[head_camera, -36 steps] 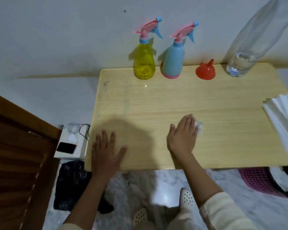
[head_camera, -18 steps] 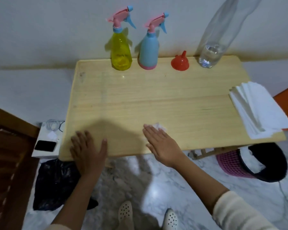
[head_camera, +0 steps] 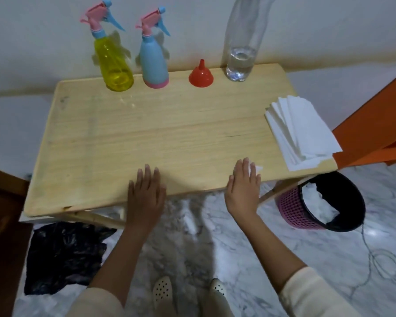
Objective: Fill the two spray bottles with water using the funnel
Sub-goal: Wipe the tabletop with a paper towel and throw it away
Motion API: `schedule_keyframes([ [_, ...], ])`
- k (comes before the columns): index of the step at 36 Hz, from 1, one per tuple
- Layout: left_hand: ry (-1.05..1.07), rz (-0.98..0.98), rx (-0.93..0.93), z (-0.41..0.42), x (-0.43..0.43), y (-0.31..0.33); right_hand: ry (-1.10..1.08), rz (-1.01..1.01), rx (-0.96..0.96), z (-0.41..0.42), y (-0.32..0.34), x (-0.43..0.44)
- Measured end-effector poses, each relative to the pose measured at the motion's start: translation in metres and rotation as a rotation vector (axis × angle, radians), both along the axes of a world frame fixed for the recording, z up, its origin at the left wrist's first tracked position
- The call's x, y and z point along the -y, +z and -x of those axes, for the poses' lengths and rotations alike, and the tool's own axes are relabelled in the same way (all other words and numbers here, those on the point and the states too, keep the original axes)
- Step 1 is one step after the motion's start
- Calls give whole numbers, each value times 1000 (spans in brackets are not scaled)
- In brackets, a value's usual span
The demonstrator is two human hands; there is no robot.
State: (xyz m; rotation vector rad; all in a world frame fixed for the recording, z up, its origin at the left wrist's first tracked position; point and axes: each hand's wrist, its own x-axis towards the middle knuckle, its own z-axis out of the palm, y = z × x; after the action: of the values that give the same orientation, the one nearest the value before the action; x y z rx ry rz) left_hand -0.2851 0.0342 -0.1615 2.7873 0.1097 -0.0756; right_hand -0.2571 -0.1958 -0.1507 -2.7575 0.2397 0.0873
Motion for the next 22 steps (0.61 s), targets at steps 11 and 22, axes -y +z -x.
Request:
schedule_keyframes([
  [11, 92, -38, -68, 7, -53, 12, 24, -151, -28, -5, 0, -96],
  [22, 74, -27, -50, 14, -82, 7, 298, -184, 46, -10, 20, -108],
])
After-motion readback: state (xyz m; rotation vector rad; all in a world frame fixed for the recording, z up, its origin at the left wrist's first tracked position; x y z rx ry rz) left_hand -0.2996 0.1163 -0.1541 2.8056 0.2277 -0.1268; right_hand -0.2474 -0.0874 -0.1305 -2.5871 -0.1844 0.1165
